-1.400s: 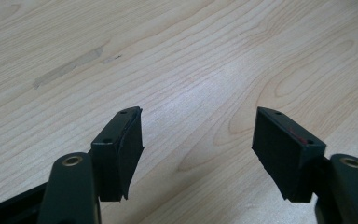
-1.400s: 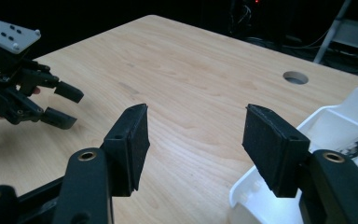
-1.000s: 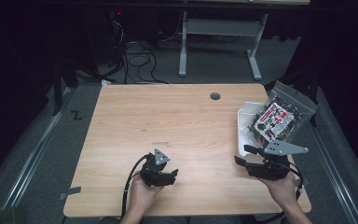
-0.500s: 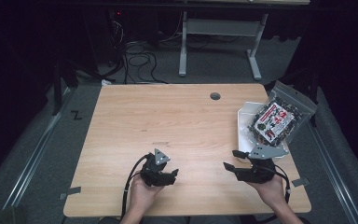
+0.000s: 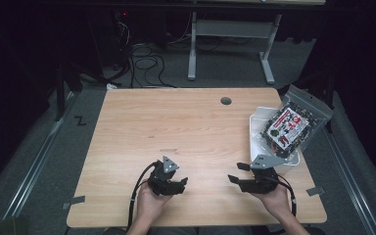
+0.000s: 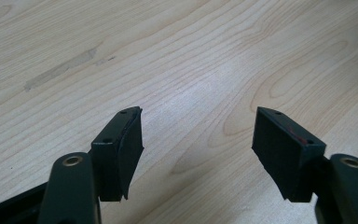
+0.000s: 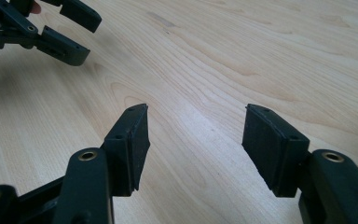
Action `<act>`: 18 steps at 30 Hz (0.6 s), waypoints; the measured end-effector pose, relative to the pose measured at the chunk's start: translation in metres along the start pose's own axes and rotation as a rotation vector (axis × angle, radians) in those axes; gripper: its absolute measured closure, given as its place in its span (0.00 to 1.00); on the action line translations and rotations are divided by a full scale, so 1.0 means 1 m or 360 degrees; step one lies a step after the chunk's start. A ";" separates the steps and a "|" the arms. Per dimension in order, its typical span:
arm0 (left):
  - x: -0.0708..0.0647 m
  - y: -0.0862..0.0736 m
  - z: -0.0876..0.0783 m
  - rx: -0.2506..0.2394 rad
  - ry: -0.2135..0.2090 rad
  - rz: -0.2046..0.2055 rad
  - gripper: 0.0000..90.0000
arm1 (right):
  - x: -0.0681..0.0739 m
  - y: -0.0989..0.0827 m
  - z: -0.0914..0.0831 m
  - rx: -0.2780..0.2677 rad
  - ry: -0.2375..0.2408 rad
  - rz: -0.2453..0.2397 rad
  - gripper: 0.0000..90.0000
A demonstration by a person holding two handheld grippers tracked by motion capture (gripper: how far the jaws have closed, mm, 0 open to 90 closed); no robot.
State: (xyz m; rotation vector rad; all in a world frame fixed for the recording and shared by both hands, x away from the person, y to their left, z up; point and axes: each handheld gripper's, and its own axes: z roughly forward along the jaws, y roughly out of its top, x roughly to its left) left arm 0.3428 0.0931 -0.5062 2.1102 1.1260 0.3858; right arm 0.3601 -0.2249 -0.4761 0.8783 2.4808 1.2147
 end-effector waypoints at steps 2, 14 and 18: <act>0.000 0.000 0.000 0.0001 0.0003 0.0001 0.37 | -0.002 -0.001 0.002 0.0003 -0.0012 0.0010 0.46; 0.001 -0.001 -0.001 -0.0007 0.0012 -0.0016 0.37 | -0.003 -0.023 0.016 0.0129 -0.0003 0.0023 0.47; 0.002 -0.001 -0.001 -0.0005 0.0012 -0.0021 0.37 | -0.003 -0.024 0.016 0.0135 -0.0022 0.0006 0.47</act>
